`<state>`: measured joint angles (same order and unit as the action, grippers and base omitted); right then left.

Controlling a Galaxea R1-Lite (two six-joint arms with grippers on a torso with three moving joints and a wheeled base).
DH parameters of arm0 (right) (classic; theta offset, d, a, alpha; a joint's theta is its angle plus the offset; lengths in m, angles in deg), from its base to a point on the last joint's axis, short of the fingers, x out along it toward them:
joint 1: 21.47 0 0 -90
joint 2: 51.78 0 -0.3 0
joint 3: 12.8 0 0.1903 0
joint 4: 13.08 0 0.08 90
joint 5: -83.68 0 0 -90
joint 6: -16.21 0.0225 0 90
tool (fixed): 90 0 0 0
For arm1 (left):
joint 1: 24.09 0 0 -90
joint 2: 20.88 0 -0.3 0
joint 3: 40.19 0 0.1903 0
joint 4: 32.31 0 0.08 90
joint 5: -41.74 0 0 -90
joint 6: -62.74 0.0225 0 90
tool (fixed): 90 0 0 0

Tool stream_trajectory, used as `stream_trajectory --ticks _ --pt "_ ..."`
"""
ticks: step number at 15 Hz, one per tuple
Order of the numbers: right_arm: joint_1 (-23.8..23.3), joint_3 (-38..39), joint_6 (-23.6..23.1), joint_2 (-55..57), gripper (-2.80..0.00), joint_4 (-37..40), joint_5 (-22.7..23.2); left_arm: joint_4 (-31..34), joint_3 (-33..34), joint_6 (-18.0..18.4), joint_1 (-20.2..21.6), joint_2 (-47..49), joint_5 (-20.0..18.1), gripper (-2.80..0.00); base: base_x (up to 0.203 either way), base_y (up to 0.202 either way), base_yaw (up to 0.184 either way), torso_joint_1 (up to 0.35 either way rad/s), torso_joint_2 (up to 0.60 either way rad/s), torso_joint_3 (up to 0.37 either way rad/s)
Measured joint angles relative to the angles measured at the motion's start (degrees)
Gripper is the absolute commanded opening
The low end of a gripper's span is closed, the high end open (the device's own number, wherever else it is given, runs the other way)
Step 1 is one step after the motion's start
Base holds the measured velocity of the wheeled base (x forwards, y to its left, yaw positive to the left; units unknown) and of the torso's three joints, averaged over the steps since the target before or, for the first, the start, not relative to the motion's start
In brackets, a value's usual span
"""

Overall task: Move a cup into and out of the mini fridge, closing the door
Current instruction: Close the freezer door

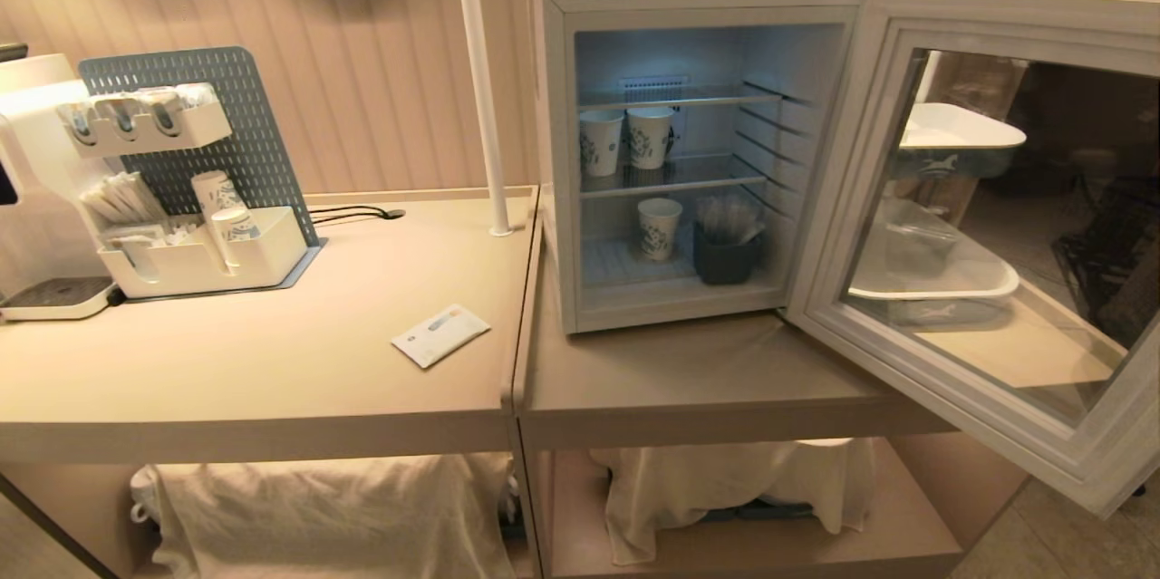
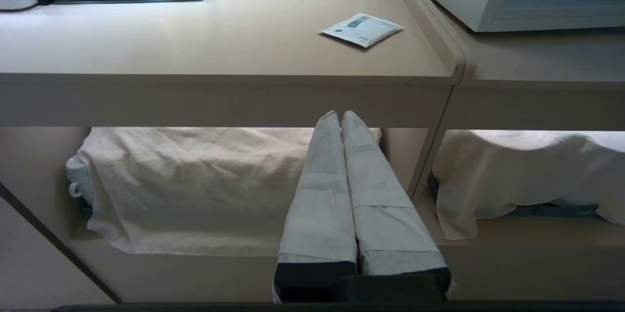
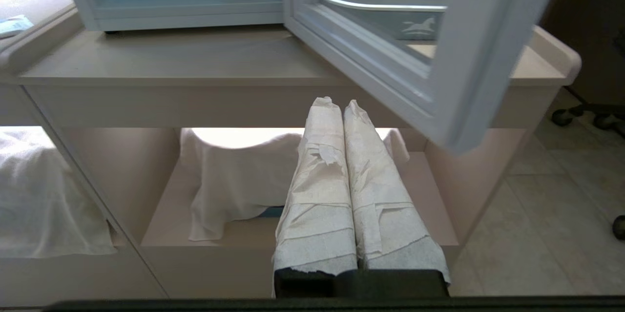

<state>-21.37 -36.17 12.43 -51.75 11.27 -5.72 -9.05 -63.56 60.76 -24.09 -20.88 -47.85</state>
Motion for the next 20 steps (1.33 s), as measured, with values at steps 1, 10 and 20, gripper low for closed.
stream_trajectory --ticks 1,10,20 --pt "-0.02 0.0 -0.02 0.0 -2.8 -0.01 -0.02 -0.02 0.0 0.0 0.0 0.0 0.0 -2.8 0.0 -0.191 -0.001 -0.001 0.0 0.002" --pt "-0.02 -0.02 -0.05 0.0 -2.8 -0.01 0.02 -0.05 0.0 0.02 0.0 0.0 0.0 -2.8 0.0 -0.193 -0.001 0.004 0.0 0.002" --pt "-0.12 -0.67 0.01 0.32 -2.8 2.57 0.0 -0.02 0.0 0.0 -0.02 0.0 0.04 -2.8 0.0 -0.122 0.002 0.003 0.0 0.002"
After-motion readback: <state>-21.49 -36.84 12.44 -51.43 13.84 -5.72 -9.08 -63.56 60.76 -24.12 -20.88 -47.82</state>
